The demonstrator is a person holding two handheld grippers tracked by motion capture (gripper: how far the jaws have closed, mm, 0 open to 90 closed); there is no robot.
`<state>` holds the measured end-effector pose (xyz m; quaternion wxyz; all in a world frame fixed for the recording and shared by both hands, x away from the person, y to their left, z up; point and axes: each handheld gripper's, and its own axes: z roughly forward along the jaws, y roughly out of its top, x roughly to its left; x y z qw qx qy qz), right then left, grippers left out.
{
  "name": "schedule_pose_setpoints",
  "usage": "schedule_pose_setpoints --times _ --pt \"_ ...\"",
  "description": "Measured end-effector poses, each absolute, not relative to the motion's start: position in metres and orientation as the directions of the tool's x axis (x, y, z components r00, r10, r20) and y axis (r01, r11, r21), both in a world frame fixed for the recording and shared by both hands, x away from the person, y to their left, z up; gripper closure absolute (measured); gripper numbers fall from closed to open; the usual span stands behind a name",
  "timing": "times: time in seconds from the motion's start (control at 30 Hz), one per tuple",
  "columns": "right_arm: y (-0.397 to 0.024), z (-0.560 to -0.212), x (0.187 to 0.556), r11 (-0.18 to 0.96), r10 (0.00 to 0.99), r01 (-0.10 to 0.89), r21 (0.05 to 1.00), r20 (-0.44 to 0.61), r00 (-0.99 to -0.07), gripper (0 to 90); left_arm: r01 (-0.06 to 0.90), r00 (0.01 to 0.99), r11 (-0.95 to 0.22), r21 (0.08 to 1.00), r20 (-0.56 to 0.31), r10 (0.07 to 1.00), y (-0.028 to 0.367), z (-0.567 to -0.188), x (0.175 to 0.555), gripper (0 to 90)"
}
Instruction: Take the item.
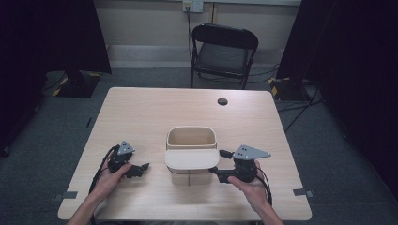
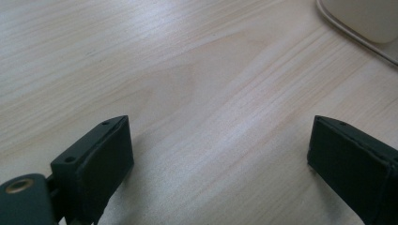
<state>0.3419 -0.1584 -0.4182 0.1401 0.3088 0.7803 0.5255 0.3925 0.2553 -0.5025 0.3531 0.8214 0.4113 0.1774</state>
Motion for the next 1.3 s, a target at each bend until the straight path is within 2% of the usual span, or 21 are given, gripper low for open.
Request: schedule_pose_setpoints --times 0.53,1.3 --pt "-0.158 -0.412 0.345 0.244 0.621 0.32 0.915 0.106 -0.777 33.5 0.551 0.598 -0.409 0.727 -0.001 0.802 0.255 -0.503 0.393 6.4" --pt "-0.158 -0.408 0.348 0.23 0.625 0.32 0.919 0.113 -0.773 36.3 0.55 0.599 -0.414 0.725 0.002 0.8 0.255 -0.502 0.393 6.2"
